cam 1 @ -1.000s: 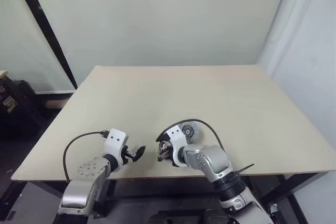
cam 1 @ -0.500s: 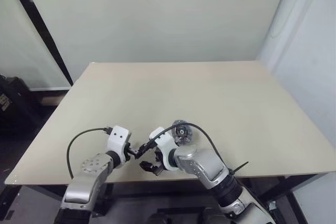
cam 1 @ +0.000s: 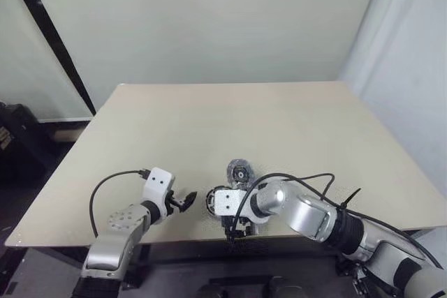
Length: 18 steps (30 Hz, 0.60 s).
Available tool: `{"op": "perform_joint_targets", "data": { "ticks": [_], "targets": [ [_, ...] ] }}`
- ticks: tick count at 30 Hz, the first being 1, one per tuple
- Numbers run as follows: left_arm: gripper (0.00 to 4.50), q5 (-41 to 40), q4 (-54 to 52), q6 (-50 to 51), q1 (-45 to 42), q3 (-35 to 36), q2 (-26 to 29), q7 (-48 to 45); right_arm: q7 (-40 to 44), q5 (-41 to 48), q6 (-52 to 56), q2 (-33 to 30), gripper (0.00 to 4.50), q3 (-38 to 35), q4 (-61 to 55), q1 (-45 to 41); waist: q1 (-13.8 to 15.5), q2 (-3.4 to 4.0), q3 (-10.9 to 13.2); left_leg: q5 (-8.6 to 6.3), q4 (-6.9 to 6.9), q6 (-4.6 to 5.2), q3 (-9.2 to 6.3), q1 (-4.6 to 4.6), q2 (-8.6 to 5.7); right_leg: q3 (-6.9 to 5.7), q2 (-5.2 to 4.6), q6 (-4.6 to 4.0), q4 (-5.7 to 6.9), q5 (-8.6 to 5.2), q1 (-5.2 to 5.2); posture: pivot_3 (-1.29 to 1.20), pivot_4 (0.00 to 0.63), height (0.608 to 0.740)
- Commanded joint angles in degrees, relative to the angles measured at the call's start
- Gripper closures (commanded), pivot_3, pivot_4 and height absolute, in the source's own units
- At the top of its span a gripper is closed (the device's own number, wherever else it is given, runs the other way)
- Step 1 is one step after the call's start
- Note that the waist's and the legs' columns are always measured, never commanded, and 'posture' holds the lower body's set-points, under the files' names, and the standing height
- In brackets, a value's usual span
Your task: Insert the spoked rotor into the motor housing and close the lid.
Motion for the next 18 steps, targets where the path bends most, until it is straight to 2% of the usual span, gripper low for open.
{"op": "perform_joint_targets", "data": {
  "ticks": [1, 6, 8, 9, 18],
  "targets": [
    [0.0, 0.27, -1.81, -0.34, -0.53, 0.77, 0.45, -0.16, 1.23, -2.95, -3.54, 0.83, 0.05, -0.04, 2.07, -1.39, 0.04, 0.0, 0.0, 0.0, 0.0, 0.0, -0.03, 0.0, 0.01, -0.04, 0.01, -0.01, 0.02, 0.0, 0.01, 0.0, 0.0, 0.74],
    [0.0, 0.33, -2.31, -0.15, 0.14, 0.96, 0.77, -0.41, 1.16, -4.88, -5.96, 3.35, 0.05, -0.72, 5.82, 0.18, 0.04, 0.0, 0.0, 0.02, 0.1, -0.02, -0.05, 0.01, 0.02, -0.07, -0.01, -0.04, 0.04, 0.03, 0.05, 0.0, 0.0, 0.74],
    [0.0, 0.35, -2.46, -0.01, 0.27, 1.14, 0.94, -0.5, 0.45, -5.79, -6.51, 4.51, 0.43, -1.23, 7.76, 0.94, 0.04, -0.01, -0.01, 0.02, 0.12, -0.02, -0.05, 0.02, 0.03, -0.07, -0.01, -0.05, 0.05, 0.03, 0.06, 0.0, 0.0, 0.74],
    [0.0, 0.35, -2.51, 0.06, 0.28, 1.23, 0.99, -0.55, 0.24, -6.19, -6.79, 4.9, 0.65, -1.47, 8.59, 1.22, 0.05, -0.01, 0.0, 0.02, 0.13, -0.02, -0.05, 0.01, 0.03, -0.06, -0.02, -0.05, 0.05, 0.04, 0.06, 0.0, 0.0, 0.74],
    [0.0, 0.45, -2.18, 0.3, -0.17, 1.66, 1.35, -0.83, -0.5, -8.32, -8.54, 6.86, 3.91, -4.25, 11.61, 3.01, 0.05, 0.0, -0.01, 0.01, 0.31, -0.02, -0.07, 0.03, 0.02, -0.07, -0.05, -0.06, 0.13, 0.05, 0.08, 0.0, 0.0, 0.74]
  ]
}}
